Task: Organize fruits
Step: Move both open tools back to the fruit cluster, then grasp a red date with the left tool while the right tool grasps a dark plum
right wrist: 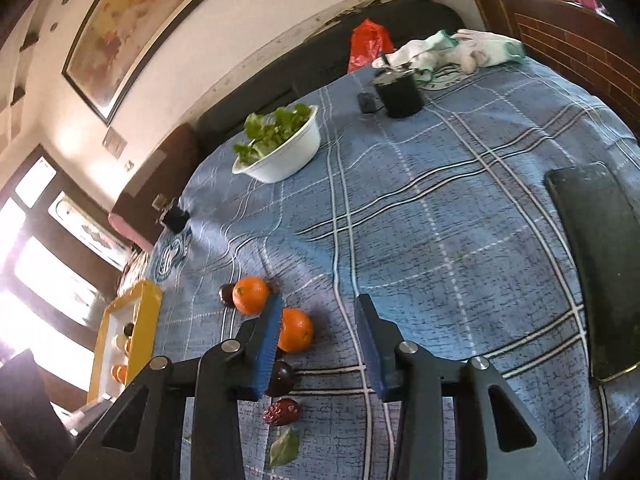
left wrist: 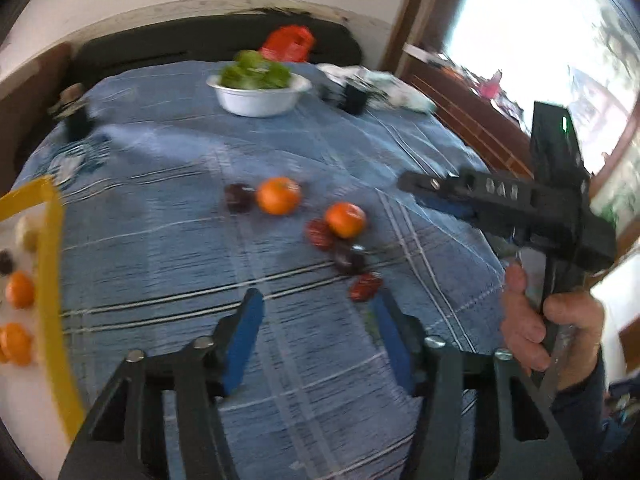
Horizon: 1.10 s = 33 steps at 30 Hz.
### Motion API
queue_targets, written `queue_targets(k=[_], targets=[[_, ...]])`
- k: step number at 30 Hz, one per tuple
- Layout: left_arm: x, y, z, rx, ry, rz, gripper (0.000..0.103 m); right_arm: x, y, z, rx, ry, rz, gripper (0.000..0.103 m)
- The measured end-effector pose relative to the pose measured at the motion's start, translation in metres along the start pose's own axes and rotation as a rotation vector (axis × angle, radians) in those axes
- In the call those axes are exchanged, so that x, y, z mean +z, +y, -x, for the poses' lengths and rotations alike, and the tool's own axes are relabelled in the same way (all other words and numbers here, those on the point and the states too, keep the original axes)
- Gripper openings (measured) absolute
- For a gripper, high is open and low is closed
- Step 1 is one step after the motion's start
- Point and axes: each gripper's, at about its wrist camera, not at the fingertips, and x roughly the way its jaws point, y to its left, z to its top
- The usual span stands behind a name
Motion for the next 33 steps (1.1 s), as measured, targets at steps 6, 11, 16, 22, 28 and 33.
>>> queue_targets(k=[6,11,16,22,28,33], targets=[[0.001,-0.028,-0.041,0.008,0.056,-0.085,0.047,-0.001,-0.002,0.005,0.022,-0.002,-0.022,0.042],[0.002,-0.037,-0.066,0.038,0.073,-0.113,0.037,-0.003,0.003,0.009,0.039,-0.008,-0.001,0.042],[-0.003,-0.032,-0.063,0.024,0.048,-0.104,0.025,-0.006,0.009,0.007,0.034,-0.002,0.031,0.042],[-0.007,0.013,-0.032,0.027,-0.017,0.004,0.025,-0.016,0.026,-0.010,0.017,0.066,0.128,0.042],[-0.005,0.049,-0.024,0.082,-0.080,0.086,0.025,-0.038,0.050,-0.033,-0.051,0.149,0.281,0.042],[-0.004,0.054,-0.023,0.122,-0.140,0.089,0.025,-0.049,0.057,-0.045,-0.072,0.184,0.353,0.042]])
